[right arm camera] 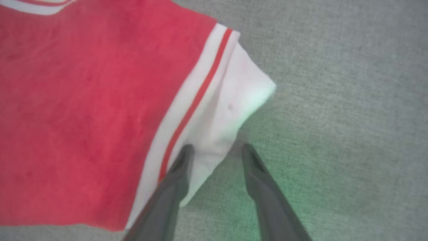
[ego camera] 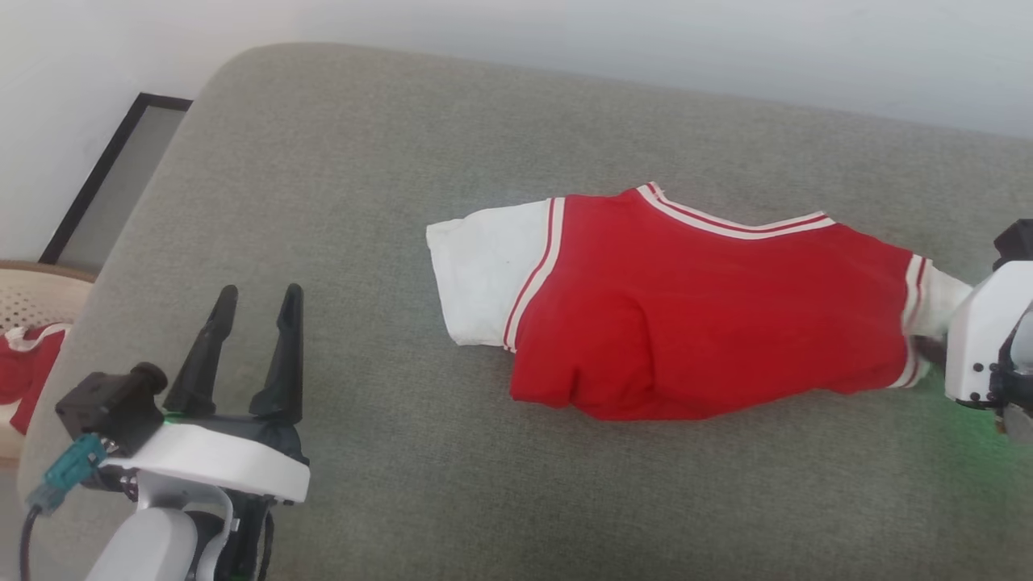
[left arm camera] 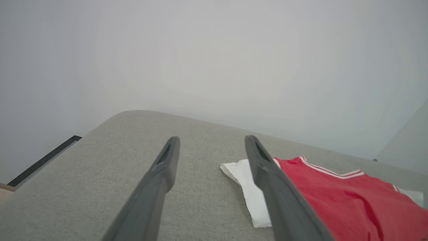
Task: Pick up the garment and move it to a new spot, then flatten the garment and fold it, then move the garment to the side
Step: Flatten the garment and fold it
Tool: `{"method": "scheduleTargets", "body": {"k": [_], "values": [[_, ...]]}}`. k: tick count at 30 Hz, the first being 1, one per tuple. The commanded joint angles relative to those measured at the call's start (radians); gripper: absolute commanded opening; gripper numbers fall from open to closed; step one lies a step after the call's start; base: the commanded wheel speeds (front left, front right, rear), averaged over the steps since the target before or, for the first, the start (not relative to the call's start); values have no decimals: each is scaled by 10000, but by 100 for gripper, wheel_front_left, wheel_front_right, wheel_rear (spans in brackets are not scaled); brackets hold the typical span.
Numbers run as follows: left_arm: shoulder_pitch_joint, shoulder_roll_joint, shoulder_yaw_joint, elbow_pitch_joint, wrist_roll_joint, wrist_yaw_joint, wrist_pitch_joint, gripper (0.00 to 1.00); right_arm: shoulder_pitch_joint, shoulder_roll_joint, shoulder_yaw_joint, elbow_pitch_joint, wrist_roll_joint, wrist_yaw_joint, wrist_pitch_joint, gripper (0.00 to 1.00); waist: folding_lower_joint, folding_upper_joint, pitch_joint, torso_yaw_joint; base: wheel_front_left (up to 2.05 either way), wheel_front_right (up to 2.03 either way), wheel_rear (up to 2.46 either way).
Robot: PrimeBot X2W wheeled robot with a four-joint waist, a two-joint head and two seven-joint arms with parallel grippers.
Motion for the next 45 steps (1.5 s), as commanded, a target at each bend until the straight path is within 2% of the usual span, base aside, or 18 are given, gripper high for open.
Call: {"method": "scheduleTargets", "body": {"k": [1, 9, 15, 23, 24, 31, 38, 45], "values": [[-181, 104, 3, 39, -27, -33, 132, 100, -27, 49, -12, 9, -49, -17, -47, 100, 0, -1, -43, -87, 0, 0, 0], [-706, 755, 35, -22, -480, -221, 1542, 100, -18, 253, -206, -848, -90, -17, -583, 100, 0, -1, -207, -749, 0, 0, 0], [-1572, 1325, -102, 229, -777, -410, 2886, 100, 248, 685, -655, -1961, -233, -16, -1339, 100, 0, -1, -152, -1485, 0, 0, 0], [-3289, 1993, -333, 1120, -1100, -589, 4958, 100, 459, 1662, -1364, -3709, -752, -11, -3068, 100, 0, -1, 283, -2635, 0, 0, 0], [-3289, 1993, -333, 1120, -1100, -589, 4958, 100, 459, 1662, -1364, -3709, -752, -11, -3068, 100, 0, -1, 283, -2635, 0, 0, 0], [-4697, 2460, -598, 2659, -1375, -544, 6909, 100, 690, 2370, -1482, -5059, -1374, -11, -4843, 100, 0, -1, 920, -3523, 0, 0, 0], [-5653, 2504, -939, 4446, -1606, -150, 8692, 100, 1047, 2844, -1401, -5770, -1516, -11, -5939, 100, 0, -1, 1574, -4046, 0, 0, 0], [-6098, 2331, -1251, 5787, -1769, 655, 10535, 100, 1180, 2894, -1500, -5769, -1423, -11, -5675, 100, 0, -1, 1940, -4191, 0, 0, 0]]}}
